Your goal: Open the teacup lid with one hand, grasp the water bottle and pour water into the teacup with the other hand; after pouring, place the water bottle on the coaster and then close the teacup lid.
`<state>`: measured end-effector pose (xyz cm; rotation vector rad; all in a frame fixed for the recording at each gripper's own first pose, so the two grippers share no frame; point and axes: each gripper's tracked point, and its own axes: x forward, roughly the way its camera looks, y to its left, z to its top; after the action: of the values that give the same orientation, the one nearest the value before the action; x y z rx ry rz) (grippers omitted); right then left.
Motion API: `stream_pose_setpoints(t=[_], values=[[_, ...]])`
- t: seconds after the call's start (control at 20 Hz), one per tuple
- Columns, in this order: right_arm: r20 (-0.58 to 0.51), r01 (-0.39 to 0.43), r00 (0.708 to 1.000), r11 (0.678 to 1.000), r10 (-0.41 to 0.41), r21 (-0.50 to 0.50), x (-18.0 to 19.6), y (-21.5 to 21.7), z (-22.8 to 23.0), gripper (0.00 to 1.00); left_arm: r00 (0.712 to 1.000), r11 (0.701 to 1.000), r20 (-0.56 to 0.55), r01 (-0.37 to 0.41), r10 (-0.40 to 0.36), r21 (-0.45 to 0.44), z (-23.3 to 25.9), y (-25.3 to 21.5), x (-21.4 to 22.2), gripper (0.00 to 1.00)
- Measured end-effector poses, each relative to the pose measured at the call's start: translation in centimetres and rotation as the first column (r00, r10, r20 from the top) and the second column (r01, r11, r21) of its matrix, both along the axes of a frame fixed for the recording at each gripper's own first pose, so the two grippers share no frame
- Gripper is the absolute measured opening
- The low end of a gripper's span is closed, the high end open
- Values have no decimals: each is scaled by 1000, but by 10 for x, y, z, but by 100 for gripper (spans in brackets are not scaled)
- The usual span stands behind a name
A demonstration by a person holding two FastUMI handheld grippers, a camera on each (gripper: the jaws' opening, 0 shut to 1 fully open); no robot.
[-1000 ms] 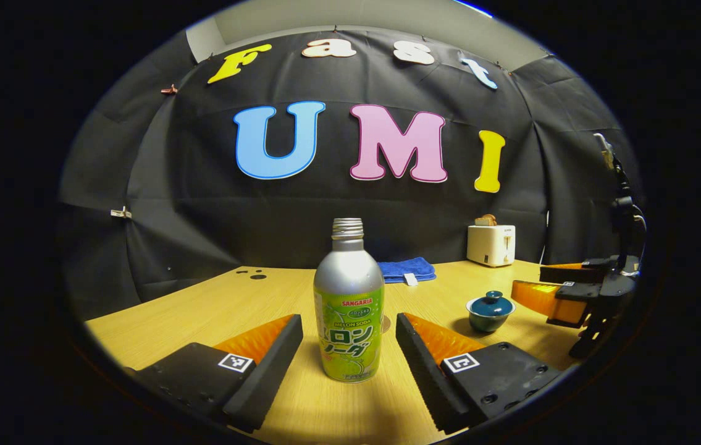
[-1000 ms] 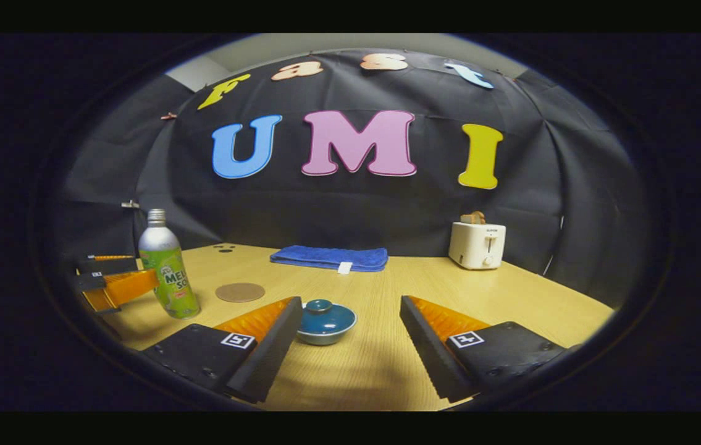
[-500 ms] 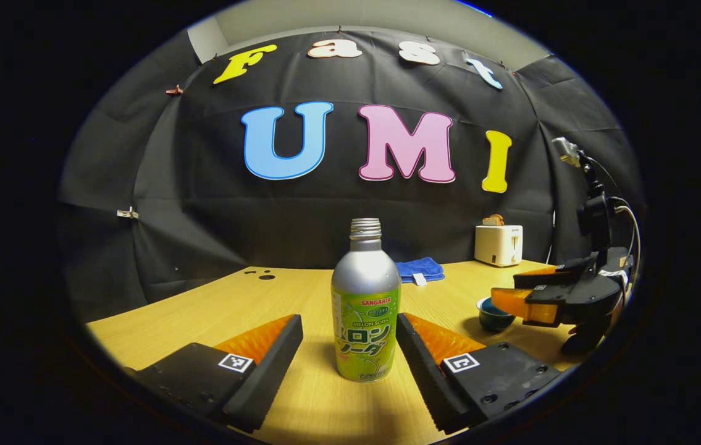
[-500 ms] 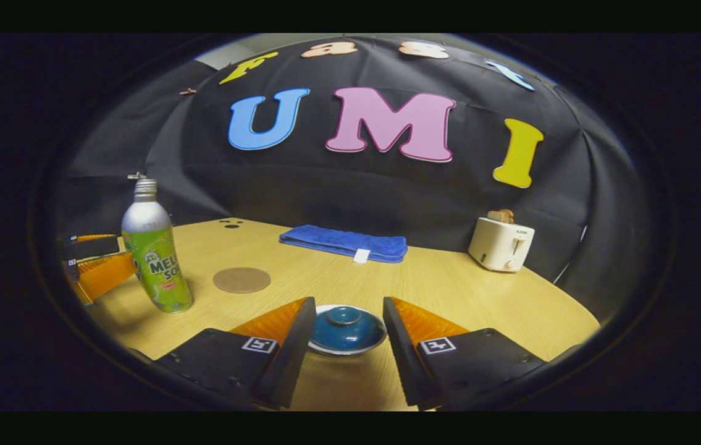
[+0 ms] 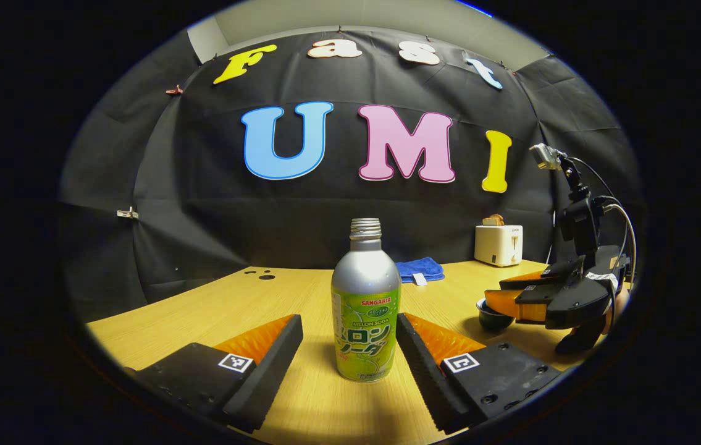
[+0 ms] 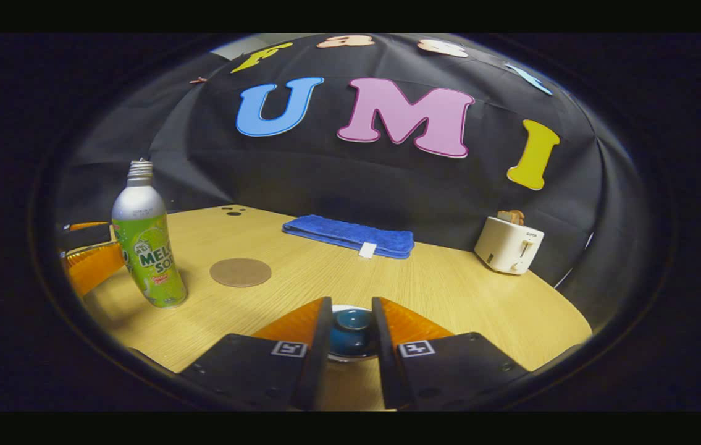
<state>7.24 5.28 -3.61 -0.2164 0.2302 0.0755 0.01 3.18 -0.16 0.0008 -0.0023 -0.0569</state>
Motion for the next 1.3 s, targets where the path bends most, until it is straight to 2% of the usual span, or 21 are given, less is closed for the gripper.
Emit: stream_pose_setpoints(t=[0.15,0.35,0.55,0.6,0.7,0.85,1.0,1.1,1.2,1.3], values=[[-13,-10,1000,1000,10,27,-1,1,-1,29,1000,1000,0,0,0,0,1,0,0,96],[-16,-20,1000,999,21,47,-2,0,1,35,1000,1000,0,0,0,0,1,0,0,96],[22,-20,1000,998,19,59,-3,-1,17,28,1000,1000,-1,2,-2,0,0,0,0,96],[34,-20,999,998,18,63,-5,-2,22,31,1000,1000,-1,8,-8,1,0,-2,0,96],[51,-15,999,997,11,76,-10,-8,32,31,1000,1000,-1,18,-18,4,1,-4,0,96],[71,-5,997,995,-2,103,-25,-20,42,32,999,999,-1,35,-35,4,0,-9,4,96],[97,2,995,992,-15,127,-41,-32,52,28,999,999,-6,33,-33,2,1,-10,14,96],[114,20,993,990,-37,141,-52,-43,58,35,999,999,-4,47,-47,3,1,-14,22,96],[123,36,991,986,-56,160,-62,-52,59,28,999,999,-5,50,-50,1,1,-14,32,96],[123,55,990,985,-75,163,-68,-61,54,31,999,999,-5,50,-50,0,2,-15,42,96]])
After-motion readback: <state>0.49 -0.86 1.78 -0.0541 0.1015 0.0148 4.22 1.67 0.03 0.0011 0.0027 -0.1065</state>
